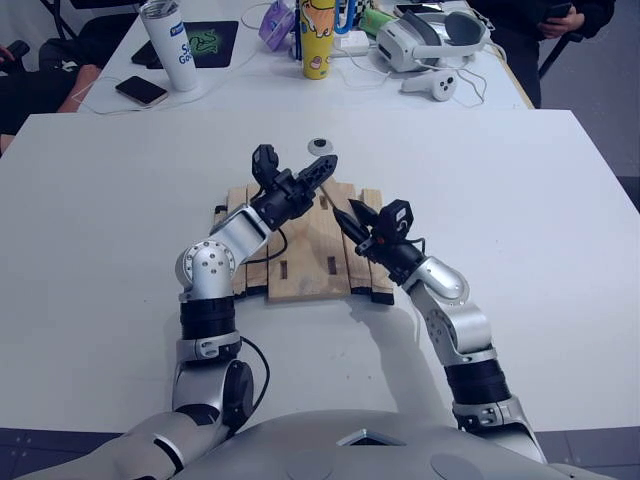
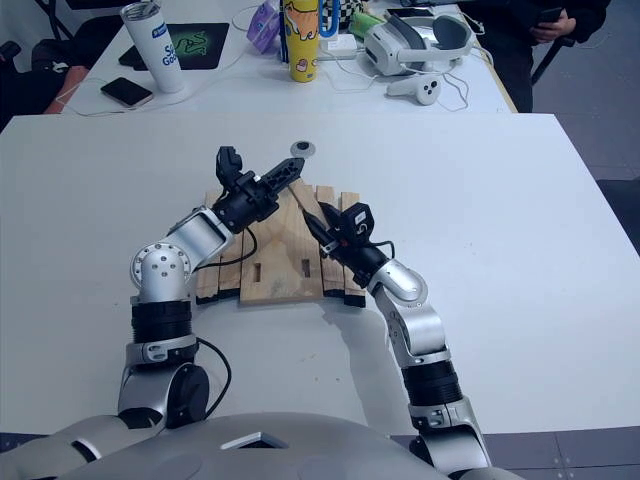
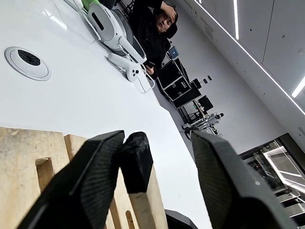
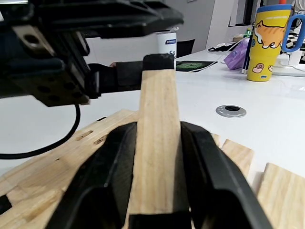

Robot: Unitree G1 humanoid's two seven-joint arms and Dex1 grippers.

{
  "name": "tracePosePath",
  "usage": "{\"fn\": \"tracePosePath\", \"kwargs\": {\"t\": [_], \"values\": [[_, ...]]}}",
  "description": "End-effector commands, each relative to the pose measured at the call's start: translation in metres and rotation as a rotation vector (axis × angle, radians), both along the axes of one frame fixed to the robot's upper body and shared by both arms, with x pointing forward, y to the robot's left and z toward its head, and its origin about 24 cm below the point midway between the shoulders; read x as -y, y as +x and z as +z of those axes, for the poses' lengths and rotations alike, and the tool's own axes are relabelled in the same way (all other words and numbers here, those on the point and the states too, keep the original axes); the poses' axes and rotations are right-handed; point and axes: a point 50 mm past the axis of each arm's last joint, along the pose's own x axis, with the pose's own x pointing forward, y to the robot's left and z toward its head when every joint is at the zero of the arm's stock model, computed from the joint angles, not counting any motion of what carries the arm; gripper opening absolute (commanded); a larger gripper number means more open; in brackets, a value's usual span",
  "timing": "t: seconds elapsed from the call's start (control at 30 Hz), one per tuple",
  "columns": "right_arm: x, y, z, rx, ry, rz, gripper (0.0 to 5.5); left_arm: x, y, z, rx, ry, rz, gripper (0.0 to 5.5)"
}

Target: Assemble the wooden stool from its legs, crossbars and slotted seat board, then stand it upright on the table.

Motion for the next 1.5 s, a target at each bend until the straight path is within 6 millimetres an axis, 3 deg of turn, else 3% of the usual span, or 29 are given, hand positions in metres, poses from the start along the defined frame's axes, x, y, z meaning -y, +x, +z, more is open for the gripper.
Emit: {"fn": "tracePosePath", "kwargs": {"t": [0.03,0.33,0.57,0.6,0.63,0.87,1.0,1.1,1.2,1.5], "values": [[-0.001,-0.001,0.003,0.017,0.010,0.004,1.32,-0.003,0.003,0.002,-0.004,0.016,0.002,1.77],[-0.002,0.002,0.004,0.019,0.005,-0.016,1.32,-0.002,0.002,0.000,-0.023,0.021,-0.021,0.54],[-0.002,0.005,0.002,-0.017,0.016,-0.024,1.32,-0.010,0.006,0.003,-0.014,0.016,0.016,0.44],[-0.001,0.005,0.001,-0.023,0.026,-0.018,1.70,-0.011,0.007,0.003,-0.011,0.015,0.025,0.44],[-0.001,0.004,0.001,-0.028,0.032,-0.013,1.74,-0.013,0.008,0.004,-0.005,0.016,0.037,0.43],[0.020,-0.006,-0.017,-0.109,-0.032,-0.029,2.71,-0.045,0.008,0.029,0.163,0.023,0.297,0.41],[0.045,-0.006,-0.025,-0.153,-0.055,-0.131,2.80,-0.065,-0.011,0.046,0.315,0.133,0.498,0.41],[0.065,0.000,-0.026,-0.153,-0.080,-0.247,2.80,-0.067,-0.037,0.035,0.353,0.236,0.597,0.41],[0.073,0.004,-0.025,-0.150,-0.086,-0.288,2.80,-0.064,-0.050,0.014,0.341,0.302,0.613,0.41],[0.071,0.010,-0.024,-0.160,-0.097,-0.250,2.80,-0.058,-0.039,-0.012,0.341,0.331,0.696,0.41]]}}
